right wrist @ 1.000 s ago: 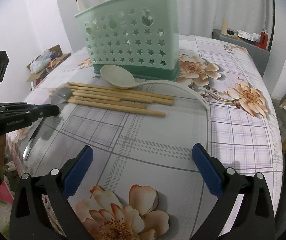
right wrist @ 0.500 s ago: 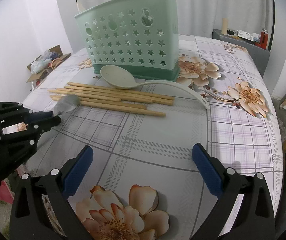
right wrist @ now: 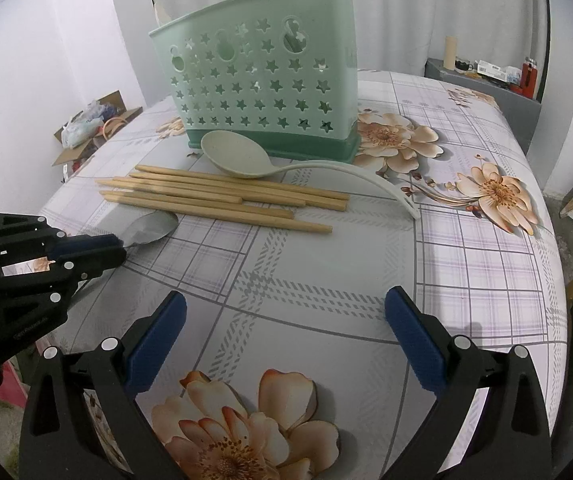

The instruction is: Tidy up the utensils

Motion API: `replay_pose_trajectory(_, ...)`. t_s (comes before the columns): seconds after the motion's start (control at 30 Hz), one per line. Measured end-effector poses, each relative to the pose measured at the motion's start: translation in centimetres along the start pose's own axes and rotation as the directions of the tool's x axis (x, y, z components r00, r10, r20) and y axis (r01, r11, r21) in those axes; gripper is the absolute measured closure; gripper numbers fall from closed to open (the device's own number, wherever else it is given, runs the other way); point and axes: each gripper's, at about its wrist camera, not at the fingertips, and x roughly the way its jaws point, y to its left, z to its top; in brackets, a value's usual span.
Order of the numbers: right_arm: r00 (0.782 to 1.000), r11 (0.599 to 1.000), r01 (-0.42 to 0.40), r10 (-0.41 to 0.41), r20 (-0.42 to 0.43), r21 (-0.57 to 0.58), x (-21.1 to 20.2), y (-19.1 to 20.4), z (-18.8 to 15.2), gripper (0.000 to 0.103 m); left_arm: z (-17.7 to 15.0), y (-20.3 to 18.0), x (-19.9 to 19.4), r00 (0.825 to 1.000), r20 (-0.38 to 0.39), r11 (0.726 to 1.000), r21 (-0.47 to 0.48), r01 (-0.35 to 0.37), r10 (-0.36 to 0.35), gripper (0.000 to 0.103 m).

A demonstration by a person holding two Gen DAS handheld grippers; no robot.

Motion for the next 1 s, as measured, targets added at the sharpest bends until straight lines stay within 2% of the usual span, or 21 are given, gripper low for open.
replay_pose_trajectory(0.03,1.000,1.000,0.000,0.000,0.000,0.000,0.0,-0.1,0.0,0.006,0.0,0.0,0.0,1.000,0.000,1.000,0.000,0.001,-0.001,0.093)
replay_pose_trajectory(0.1,1.000,1.000,0.000,0.000,0.000,0.000,0.0,0.0,0.0,0.006,0.1,-0.1,0.1,1.000,0.002,1.000,0.012,-0.004,0.004,0.081)
replay_pose_trajectory(0.23,1.000,1.000,0.000,0.000,0.000,0.000,0.0,0.0,0.0,0.006,0.3,0.1,0.3,1.000,0.009,1.000,0.018,-0.008,0.008,0.080)
replay_pose_trajectory(0.47,1.000,1.000,-0.001,0.001,0.001,0.001,0.0,0.0,0.0,0.006,0.3,1.0,0.5,0.999,0.004,0.999,-0.038,0.039,-0.039,0.097)
replay_pose_trajectory(0.57,1.000,1.000,-0.001,0.001,0.000,0.001,0.0,0.0,0.0,0.006,0.3,2.1,0.5,0.996,0.006,0.989,-0.114,0.091,-0.091,0.098)
replay_pose_trajectory(0.67,1.000,1.000,-0.001,0.001,0.001,0.001,0.0,0.0,0.0,0.006,0.2,3.4,0.6,0.987,0.016,0.964,-0.213,0.158,-0.158,0.098)
replay_pose_trajectory(0.8,1.000,1.000,-0.001,0.001,0.001,0.001,0.0,0.0,0.0,0.006,-0.2,5.6,0.9,0.961,0.051,0.889,-0.368,0.270,-0.271,0.098)
replay_pose_trajectory(0.87,1.000,1.000,0.000,0.000,0.000,0.000,0.0,0.0,0.0,0.006,-0.8,7.1,1.4,0.934,0.083,0.808,-0.479,0.344,-0.348,0.098)
replay_pose_trajectory(0.9,1.000,1.000,0.000,0.000,0.000,0.000,0.0,0.0,0.0,0.006,-1.2,8.1,1.8,0.915,0.106,0.748,-0.543,0.381,-0.389,0.098)
replay_pose_trajectory(0.93,1.000,1.000,0.000,0.000,0.000,0.000,0.0,0.0,0.0,0.006,-1.5,8.7,2.0,0.901,0.121,0.705,-0.583,0.404,-0.416,0.098)
replay_pose_trajectory(1.0,1.000,1.000,0.000,0.000,0.000,0.000,0.0,0.0,0.0,0.006,-2.5,10.2,2.9,0.854,0.174,0.565,-0.683,0.464,-0.490,0.098)
